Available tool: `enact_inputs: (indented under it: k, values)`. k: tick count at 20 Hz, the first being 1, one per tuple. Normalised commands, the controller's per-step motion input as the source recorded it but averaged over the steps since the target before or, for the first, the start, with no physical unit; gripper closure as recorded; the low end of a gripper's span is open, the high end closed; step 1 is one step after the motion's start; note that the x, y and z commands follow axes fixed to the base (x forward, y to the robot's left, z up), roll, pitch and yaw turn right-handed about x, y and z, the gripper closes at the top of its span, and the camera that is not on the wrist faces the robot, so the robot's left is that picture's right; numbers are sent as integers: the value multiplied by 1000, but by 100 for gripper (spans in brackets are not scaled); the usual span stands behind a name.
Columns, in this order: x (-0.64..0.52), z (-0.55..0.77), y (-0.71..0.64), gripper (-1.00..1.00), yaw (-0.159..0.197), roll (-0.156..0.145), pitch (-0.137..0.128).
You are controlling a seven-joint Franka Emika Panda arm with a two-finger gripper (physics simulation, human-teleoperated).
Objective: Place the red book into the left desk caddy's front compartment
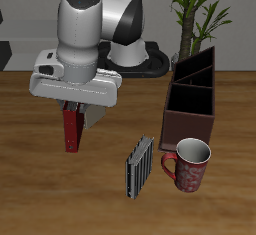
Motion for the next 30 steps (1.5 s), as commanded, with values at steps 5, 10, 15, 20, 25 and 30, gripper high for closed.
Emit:
enact_inputs:
  k: [5, 10, 15, 20, 25, 30]
  values:
    - [-518, 416, 314, 100, -9, -31, -46]
    - [-417, 277, 259, 100, 2, 30, -28]
    - [-329, 141, 277, 100, 11, 14, -27]
    - [-304, 82, 268, 100, 24, 9, -27]
    - [-265, 64, 333, 100, 16, 55, -29]
    - [-258, 55, 209, 100, -3, -3, -23]
